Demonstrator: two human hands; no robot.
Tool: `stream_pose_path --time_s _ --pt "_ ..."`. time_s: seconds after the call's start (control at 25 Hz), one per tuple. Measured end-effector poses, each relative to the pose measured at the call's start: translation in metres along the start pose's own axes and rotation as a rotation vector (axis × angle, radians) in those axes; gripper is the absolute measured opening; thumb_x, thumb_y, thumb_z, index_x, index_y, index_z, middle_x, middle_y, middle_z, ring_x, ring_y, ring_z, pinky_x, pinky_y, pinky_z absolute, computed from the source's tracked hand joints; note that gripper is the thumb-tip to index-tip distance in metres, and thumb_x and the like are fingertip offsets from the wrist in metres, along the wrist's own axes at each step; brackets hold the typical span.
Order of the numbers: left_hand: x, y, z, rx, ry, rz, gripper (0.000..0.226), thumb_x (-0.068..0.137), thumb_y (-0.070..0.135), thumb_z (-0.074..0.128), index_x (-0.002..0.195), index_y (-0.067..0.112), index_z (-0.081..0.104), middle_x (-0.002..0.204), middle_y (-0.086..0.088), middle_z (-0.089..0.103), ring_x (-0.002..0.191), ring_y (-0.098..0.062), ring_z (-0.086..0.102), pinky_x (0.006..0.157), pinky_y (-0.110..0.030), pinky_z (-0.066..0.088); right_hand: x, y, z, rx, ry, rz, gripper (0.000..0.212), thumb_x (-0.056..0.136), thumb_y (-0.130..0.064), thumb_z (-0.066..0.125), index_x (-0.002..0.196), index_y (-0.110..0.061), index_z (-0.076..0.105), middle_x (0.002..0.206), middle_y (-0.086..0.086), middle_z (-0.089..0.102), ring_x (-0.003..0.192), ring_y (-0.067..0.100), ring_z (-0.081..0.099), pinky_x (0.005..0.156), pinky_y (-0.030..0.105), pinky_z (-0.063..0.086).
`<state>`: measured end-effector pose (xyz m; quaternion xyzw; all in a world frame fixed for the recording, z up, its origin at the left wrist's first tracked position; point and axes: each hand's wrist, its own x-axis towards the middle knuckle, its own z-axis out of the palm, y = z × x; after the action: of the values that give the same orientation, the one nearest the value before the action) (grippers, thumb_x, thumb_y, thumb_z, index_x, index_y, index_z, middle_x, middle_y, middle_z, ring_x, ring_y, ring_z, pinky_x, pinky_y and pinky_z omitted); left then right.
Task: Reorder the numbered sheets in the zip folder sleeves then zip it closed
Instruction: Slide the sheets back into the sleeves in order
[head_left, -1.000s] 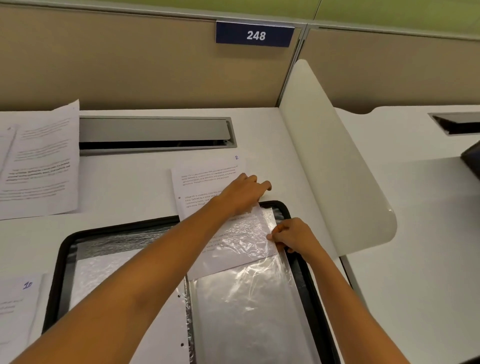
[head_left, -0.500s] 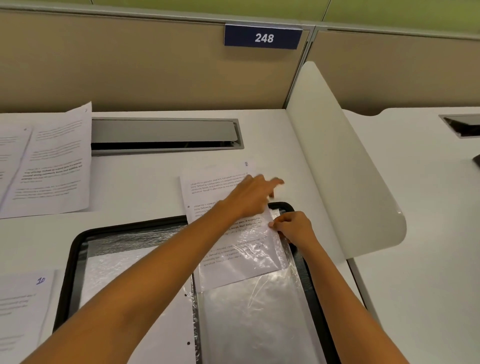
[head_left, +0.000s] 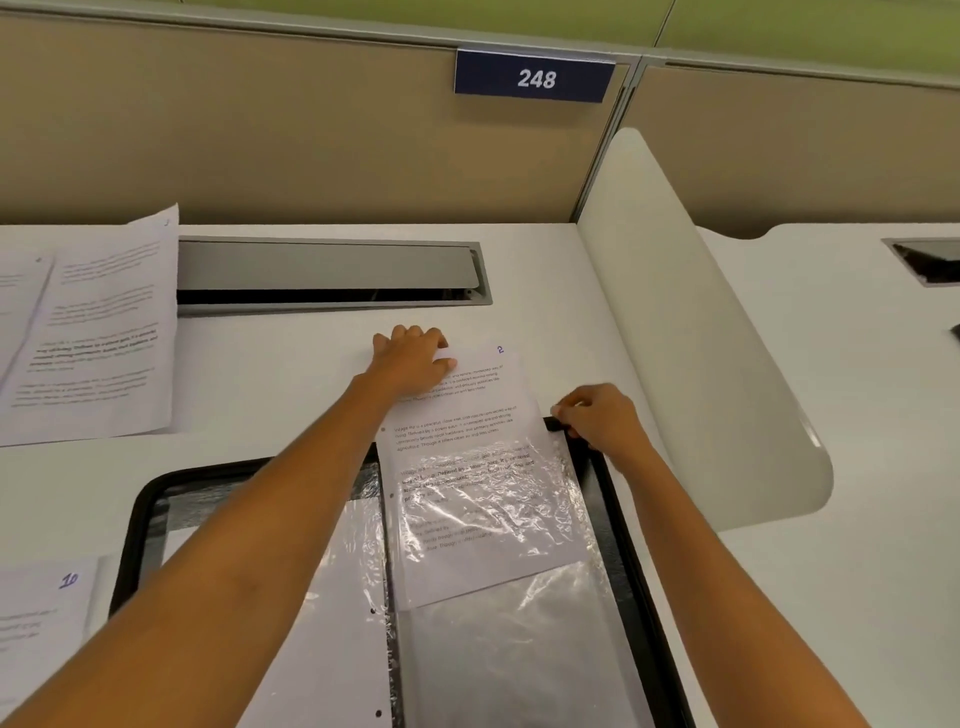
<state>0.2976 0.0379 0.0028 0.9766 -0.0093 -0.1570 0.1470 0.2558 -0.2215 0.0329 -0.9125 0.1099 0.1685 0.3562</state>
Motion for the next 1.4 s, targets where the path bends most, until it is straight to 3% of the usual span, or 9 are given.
stream_pose_path --time_s 0.24,0.4,0.6,0.76,0.88,1.12,1.2,1.28,1.4 --pt "-0.010 0.000 0.001 -0.230 0.031 0.012 0.026 0.100 0.035 0.045 0.113 0.025 0.066 0.111 0.004 0.065 0.104 -0.019 0.054 0.097 -0.040 0.023 0.032 -0.043 0.015 -0.214 -0.060 -0.280 0.031 0.090 -0.024 0.066 0.120 -0.017 0.065 0.114 0.002 0.066 0.107 0.020 0.060 0.090 0.024 0.042" --pt "-0.018 0.009 0.000 -0.298 0.003 0.018 0.026 0.100 0.032 0.046 0.109 0.021 0.068 0.097 0.004 0.063 0.093 -0.018 0.053 0.096 -0.040 0.024 0.041 -0.063 0.040 -0.471 -0.170 -0.502 0.042 0.096 -0.019 0.054 0.138 -0.023 0.051 0.142 0.003 0.051 0.132 0.026 0.041 0.108 0.041 0.034" --pt "-0.036 0.010 0.003 -0.379 -0.091 0.042 0.022 0.098 0.029 0.050 0.106 0.020 0.069 0.103 -0.002 0.067 0.093 -0.021 0.059 0.088 -0.038 0.043 0.028 -0.071 0.051 -0.682 -0.224 -0.683 0.032 0.098 -0.017 0.045 0.121 -0.023 0.066 0.117 0.000 0.068 0.109 0.023 0.054 0.093 0.041 0.039" --pt "-0.054 0.011 0.008 -0.333 -0.136 0.061 0.021 0.095 0.032 0.056 0.108 0.021 0.067 0.110 -0.002 0.065 0.098 -0.022 0.059 0.089 -0.038 0.047 0.015 -0.066 0.048 -0.631 -0.317 -0.682 0.024 0.094 -0.017 0.054 0.109 -0.017 0.073 0.105 0.002 0.072 0.093 0.020 0.062 0.086 0.036 0.048" --pt "-0.067 0.006 0.009 -0.314 -0.197 0.049 0.023 0.093 0.037 0.059 0.109 0.021 0.065 0.114 -0.004 0.062 0.102 -0.023 0.058 0.093 -0.040 0.048 0.006 -0.063 0.041 -0.637 -0.420 -0.615 0.022 0.092 -0.016 0.058 0.109 -0.014 0.072 0.108 0.003 0.070 0.096 0.019 0.062 0.086 0.029 0.048" --pt "-0.091 -0.027 0.004 -0.345 -0.374 -0.006 0.061 0.074 0.039 0.080 0.124 0.024 0.048 0.124 -0.002 0.054 0.104 -0.021 0.055 0.093 -0.039 0.047 -0.003 -0.064 0.030 -0.593 -0.466 -0.523 0.022 0.089 -0.014 0.063 0.110 -0.016 0.070 0.101 0.002 0.066 0.097 0.019 0.061 0.084 0.026 0.045" --pt "-0.102 -0.029 0.006 -0.228 -0.267 -0.005 0.082 0.068 0.041 0.084 0.134 0.026 0.039 0.132 -0.004 0.050 0.115 -0.025 0.050 0.099 -0.042 0.041 -0.004 -0.068 0.030 -0.621 -0.460 -0.529 0.021 0.089 -0.014 0.064 0.109 -0.016 0.069 0.103 0.003 0.066 0.098 0.020 0.060 0.089 0.031 0.047" --pt "-0.118 -0.023 0.016 -0.036 0.063 0.067 0.093 0.072 0.043 0.080 0.146 0.023 0.028 0.139 -0.007 0.040 0.128 -0.028 0.039 0.106 -0.043 0.031 -0.003 -0.074 0.032 -0.644 -0.428 -0.560 0.019 0.090 -0.014 0.063 0.108 -0.014 0.069 0.110 0.005 0.067 0.101 0.021 0.061 0.092 0.033 0.048" --pt "-0.153 -0.002 0.051 0.011 0.493 0.238 0.066 0.079 0.037 0.073 0.137 0.019 0.047 0.132 -0.004 0.048 0.122 -0.023 0.045 0.101 -0.040 0.035 0.000 -0.084 0.036 -0.642 -0.436 -0.581 0.020 0.091 -0.012 0.061 0.110 -0.012 0.070 0.113 0.007 0.067 0.100 0.021 0.061 0.086 0.027 0.047"
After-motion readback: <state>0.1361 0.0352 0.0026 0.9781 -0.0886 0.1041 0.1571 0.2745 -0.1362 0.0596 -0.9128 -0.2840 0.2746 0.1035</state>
